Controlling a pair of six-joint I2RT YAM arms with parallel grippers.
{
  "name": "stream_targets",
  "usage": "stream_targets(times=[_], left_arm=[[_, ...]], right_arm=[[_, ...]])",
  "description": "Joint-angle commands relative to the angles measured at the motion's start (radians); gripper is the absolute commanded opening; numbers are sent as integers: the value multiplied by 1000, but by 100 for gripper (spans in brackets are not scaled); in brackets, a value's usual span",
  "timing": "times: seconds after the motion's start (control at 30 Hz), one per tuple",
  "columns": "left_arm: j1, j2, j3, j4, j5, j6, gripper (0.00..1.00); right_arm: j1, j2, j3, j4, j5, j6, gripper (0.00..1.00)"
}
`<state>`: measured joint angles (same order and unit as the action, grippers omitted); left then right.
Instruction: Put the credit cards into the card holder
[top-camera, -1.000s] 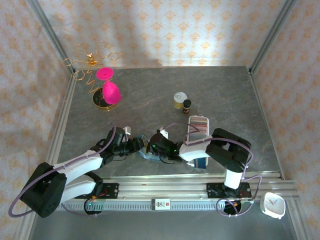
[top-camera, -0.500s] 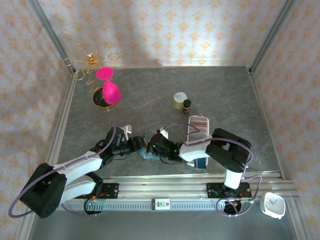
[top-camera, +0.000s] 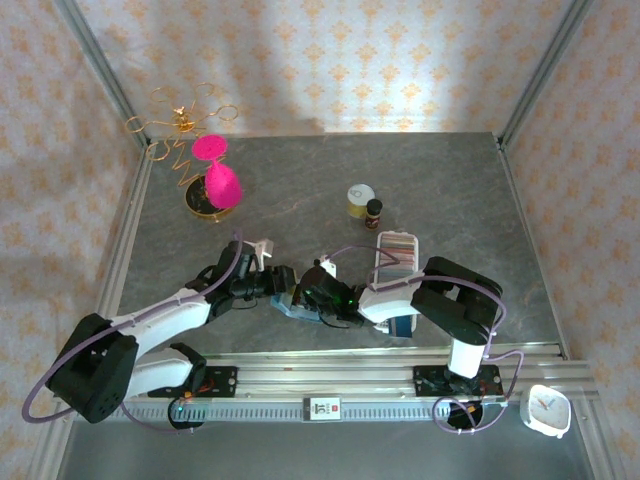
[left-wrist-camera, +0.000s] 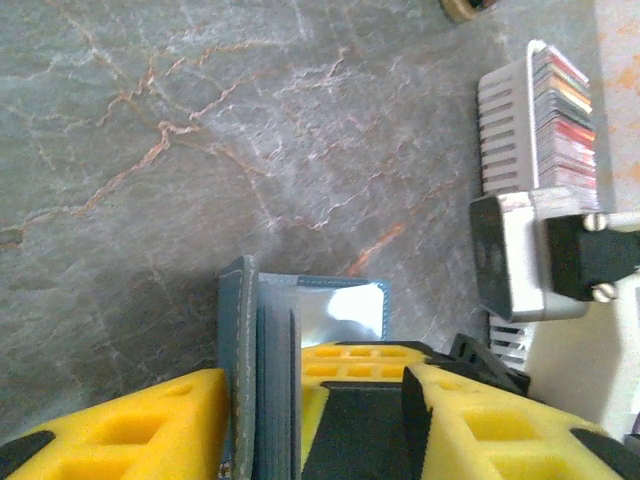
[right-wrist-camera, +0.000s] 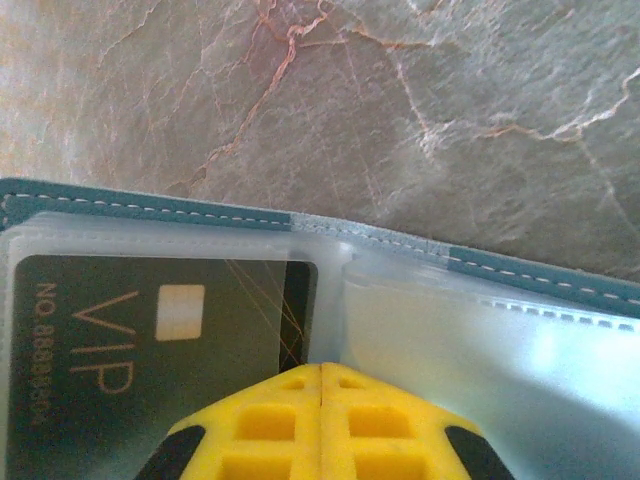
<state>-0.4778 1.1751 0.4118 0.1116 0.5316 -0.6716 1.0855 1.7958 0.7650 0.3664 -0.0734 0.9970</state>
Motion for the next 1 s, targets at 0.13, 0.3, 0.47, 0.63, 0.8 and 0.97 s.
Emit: stream_targets(times=[0.13, 0.3, 0.47, 0.63, 0.8, 0.97], left_arm=[[-8, 27, 41, -108, -45, 67, 34], [-10, 3, 64, -181, -122, 79, 21], [-10, -24, 68, -213, -171, 79, 10], [-12, -16, 83, -246, -204, 79, 5], [-12, -15, 88, -258, -223, 104, 5], [-14, -19, 93, -267, -229, 103, 5]], right_arm=[[-5, 0, -17, -112, 48, -16, 1], [-7, -20, 29, -181, 79, -40, 4], [-5, -63, 73, -308, 149, -71, 12], [-3, -77, 139, -502, 241, -98, 24], [2, -92, 196, -651, 321, -114, 33], [2, -111, 207, -709, 343, -124, 36]])
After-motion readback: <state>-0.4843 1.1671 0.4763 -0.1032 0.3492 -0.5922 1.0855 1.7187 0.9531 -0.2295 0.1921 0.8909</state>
